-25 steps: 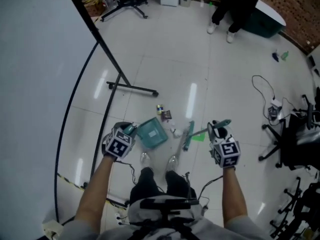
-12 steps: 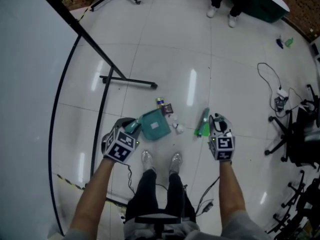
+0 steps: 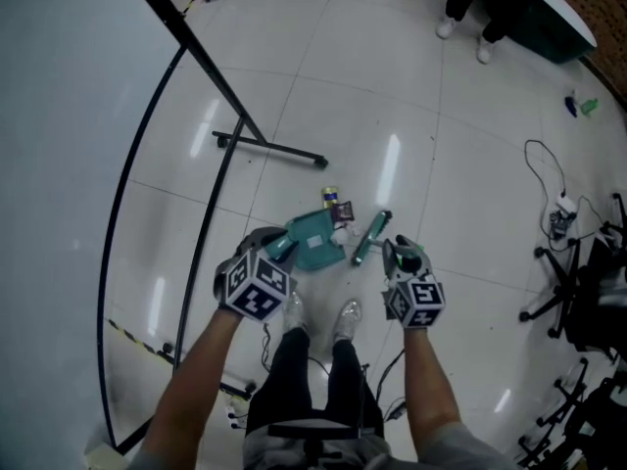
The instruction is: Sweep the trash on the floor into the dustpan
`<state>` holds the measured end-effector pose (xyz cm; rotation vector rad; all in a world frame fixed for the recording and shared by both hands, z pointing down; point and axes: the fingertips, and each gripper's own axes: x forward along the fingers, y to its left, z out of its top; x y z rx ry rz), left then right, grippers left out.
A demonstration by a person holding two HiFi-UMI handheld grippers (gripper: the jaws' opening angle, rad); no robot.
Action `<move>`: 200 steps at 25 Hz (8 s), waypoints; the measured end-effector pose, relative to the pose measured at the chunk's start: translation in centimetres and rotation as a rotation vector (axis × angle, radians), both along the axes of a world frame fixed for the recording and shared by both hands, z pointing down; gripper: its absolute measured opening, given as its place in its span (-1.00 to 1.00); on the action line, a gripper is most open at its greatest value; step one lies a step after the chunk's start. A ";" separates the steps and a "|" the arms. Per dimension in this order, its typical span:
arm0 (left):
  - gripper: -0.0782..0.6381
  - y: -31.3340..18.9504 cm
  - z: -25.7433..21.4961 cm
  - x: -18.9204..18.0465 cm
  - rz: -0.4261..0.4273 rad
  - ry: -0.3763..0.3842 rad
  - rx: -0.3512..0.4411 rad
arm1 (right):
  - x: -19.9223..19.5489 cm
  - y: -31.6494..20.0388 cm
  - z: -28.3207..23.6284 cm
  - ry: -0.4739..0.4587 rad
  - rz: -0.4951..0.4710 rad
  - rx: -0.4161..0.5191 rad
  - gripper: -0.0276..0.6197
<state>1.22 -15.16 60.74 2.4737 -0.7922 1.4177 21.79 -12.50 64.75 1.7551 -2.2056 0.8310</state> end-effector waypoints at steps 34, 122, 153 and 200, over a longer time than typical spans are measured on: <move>-0.45 -3.0 -0.7 -6.6 -0.196 0.070 -0.034 | -0.4 -13.4 -9.2 0.194 -0.310 0.198 -0.64; -0.45 -3.2 1.2 0.6 -0.132 0.195 -0.040 | -5.5 -4.5 -13.8 0.099 -0.274 0.179 -0.64; -0.45 -5.4 3.8 3.0 -0.186 0.196 -0.035 | -7.3 -7.6 -18.2 0.086 -0.334 0.310 -0.65; -0.07 -2.7 5.5 3.2 0.817 0.239 -0.167 | -18.0 -8.9 -19.4 0.092 -0.367 0.299 -0.65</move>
